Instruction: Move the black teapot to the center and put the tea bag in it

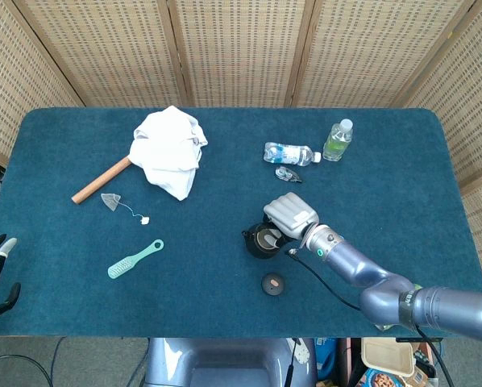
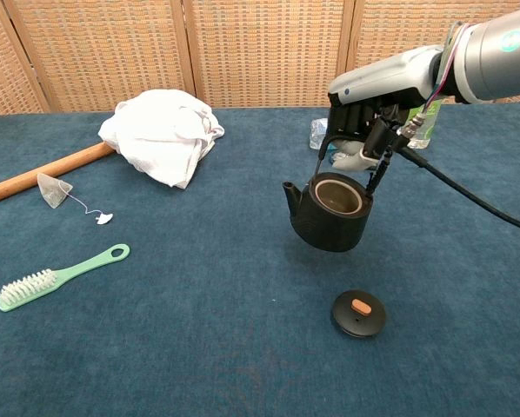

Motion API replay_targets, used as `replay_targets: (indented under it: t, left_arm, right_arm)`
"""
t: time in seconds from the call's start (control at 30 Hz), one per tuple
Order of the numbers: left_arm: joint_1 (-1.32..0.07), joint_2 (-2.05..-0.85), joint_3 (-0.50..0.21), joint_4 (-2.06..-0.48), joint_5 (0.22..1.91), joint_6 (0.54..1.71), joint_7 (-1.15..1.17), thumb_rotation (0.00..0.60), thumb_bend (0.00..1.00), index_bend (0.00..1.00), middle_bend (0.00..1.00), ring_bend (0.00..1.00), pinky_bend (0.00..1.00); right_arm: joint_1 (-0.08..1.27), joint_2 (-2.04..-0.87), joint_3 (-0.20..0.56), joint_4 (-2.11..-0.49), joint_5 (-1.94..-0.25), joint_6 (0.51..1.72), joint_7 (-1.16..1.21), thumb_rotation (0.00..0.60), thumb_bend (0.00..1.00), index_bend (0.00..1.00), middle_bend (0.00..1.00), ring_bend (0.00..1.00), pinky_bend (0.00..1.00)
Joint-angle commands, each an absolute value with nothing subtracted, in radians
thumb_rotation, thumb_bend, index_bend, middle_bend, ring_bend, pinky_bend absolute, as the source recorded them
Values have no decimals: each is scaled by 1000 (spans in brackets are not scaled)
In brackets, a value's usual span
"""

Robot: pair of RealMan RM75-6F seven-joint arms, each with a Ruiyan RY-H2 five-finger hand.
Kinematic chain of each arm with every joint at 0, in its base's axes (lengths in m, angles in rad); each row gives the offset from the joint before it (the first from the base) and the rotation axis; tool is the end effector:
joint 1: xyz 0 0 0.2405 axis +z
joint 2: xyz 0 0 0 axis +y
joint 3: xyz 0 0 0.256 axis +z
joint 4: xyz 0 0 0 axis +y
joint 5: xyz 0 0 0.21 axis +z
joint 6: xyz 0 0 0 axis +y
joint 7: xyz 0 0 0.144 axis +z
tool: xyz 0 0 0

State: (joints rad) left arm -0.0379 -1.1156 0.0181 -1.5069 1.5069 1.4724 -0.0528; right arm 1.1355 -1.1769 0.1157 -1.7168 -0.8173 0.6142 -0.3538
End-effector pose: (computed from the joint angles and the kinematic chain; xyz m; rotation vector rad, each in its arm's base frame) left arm -0.3447 0.1521 0.1607 -1.4137 -0.9440 -0.7798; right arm -0.0660 -0.3755 0.0435 2.2060 -0.8913 0.7056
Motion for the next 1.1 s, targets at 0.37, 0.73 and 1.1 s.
replay_targets:
  t: [0.37,0.73,1.1]
  left_arm:
    - [-28,-1121,21,-1484,1497,1468,-70,600,478,32,0,0,0]
    - [-20,-1125,21,-1472,1488,1466,-76,600,478,32,0,0,0]
    - [-18,-1129,20,-1464,1486,1461,-80,600,478,33,0,0,0]
  right_arm:
    - [1211,-1270,86,-1663,-767,601,-386,448,578,805,768,803,672]
    - [1251,-1330,75,-1635,-750,602,-391,443,578,805,754,803,672]
    - [1286,-1366,49,-1614,-723,598,-406,445,578,789,735,803,672]
